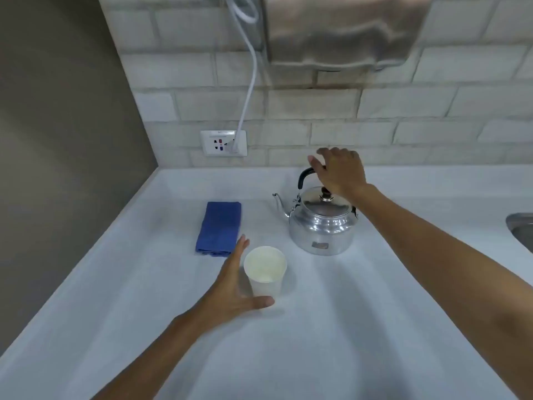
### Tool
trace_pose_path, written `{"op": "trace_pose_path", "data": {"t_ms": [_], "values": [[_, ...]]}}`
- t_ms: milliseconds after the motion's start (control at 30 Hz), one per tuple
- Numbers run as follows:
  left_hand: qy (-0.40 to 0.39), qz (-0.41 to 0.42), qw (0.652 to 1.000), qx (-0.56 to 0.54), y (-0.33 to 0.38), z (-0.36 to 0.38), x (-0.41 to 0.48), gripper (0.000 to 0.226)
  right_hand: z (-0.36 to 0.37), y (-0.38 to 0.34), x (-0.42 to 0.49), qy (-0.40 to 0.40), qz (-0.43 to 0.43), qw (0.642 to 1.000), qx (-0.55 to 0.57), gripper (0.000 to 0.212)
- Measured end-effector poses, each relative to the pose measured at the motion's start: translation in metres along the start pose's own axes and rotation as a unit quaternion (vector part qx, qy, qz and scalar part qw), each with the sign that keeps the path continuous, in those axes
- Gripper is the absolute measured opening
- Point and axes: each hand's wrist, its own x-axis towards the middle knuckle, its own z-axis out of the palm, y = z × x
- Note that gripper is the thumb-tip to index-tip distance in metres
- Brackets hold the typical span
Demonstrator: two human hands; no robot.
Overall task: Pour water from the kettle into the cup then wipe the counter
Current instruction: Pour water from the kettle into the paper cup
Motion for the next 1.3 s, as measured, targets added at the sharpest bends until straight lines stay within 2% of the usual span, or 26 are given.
{"op": "trace_pose_path", "data": {"t_ms": [100,200,333,533,800,1067,1300], "values": [[0.002,-0.042,0.997,-0.061,0.006,0.009,0.007,0.116,-0.002,0.009,0.011,-0.047,0.071,0.996,0.034,0.064],[0.025,-0.063,0.994,-0.090,0.006,0.018,0.015,0.102,0.001,0.015,0.015,-0.076,0.119,0.985,0.100,0.070],[0.047,-0.074,0.991,-0.098,0.006,0.022,0.019,0.076,0.005,0.017,0.018,-0.056,0.141,0.977,0.148,0.059],[0.078,-0.079,0.989,-0.101,0.007,0.026,0.019,0.077,0.001,0.012,0.012,-0.031,0.161,0.973,0.162,0.043],[0.105,-0.095,0.980,-0.137,0.008,0.034,0.020,0.079,-0.029,0.010,0.002,0.034,0.097,0.980,0.173,0.048],[0.128,-0.098,0.975,-0.154,0.011,0.040,0.021,0.074,-0.066,-0.007,-0.012,0.016,-0.009,0.990,0.137,0.047],[0.142,-0.098,0.968,-0.181,0.019,0.043,0.023,0.070,-0.077,-0.022,-0.030,0.011,-0.083,0.995,0.059,0.048]]}}
